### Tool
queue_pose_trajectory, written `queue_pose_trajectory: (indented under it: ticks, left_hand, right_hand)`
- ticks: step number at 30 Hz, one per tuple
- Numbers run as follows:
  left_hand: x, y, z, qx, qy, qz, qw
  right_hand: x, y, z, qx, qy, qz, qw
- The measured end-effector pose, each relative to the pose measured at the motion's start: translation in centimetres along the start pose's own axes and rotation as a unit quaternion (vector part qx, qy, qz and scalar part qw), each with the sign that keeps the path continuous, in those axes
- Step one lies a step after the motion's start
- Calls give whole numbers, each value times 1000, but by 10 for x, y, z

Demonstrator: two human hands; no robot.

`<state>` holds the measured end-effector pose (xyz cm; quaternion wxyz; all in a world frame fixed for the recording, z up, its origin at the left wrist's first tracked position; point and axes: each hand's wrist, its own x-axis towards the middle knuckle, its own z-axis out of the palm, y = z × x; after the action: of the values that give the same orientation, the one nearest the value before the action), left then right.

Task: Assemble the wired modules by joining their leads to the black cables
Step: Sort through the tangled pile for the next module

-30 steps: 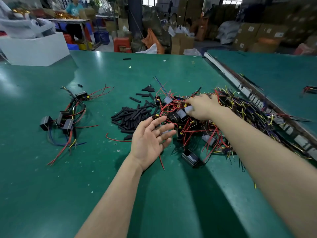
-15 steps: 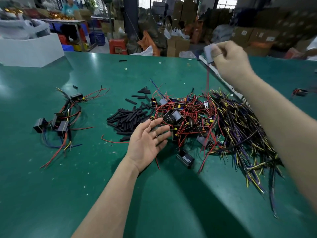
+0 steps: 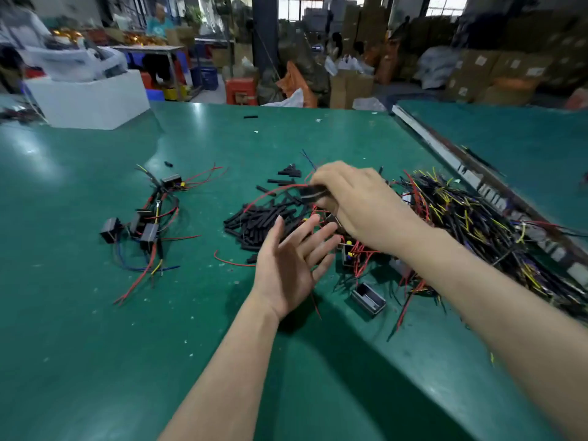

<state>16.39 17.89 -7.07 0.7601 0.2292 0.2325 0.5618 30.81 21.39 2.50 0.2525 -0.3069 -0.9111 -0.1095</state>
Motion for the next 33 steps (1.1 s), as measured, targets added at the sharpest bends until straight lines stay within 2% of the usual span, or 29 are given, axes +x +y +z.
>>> queue_pose_trajectory:
  ticks: [2,4,6,9,11,15,18,21,23,33]
  left_hand:
    - [3,1,-2,-33,17,18,999]
    - [5,2,-4,-50,31,43,997]
    - [7,2,-5,-61,47,61,995]
    - [8,1,-4,-79,48,87,992]
    - [6,1,-4,-61,38,108,992]
    - [4,4,-4,-48,12,122,991]
    - [7,2,-4,-16,15,139,990]
    - [8,1,-5,8,13,163,987]
    - [9,1,-5,10,3,166,986]
    - [7,1,-3,65,22,178,982]
  right_hand:
    - [-13,-10,21,1,-4,1,1000]
    - [-18,-19,37,60,-1,59,996]
    - [-21,-25,49,131,27,118,984]
    - [-27,-31,59,225,92,137,960]
    - [-32,-36,62,312,125,170,926]
    - [-37,-36,63,465,156,287,823]
    - [-43,-34,65,474,142,350,795]
    - [-43,-33,68,518,135,369,760]
    - [-43,-34,69,518,128,369,761]
    - [-45,-35,69,408,143,363,825]
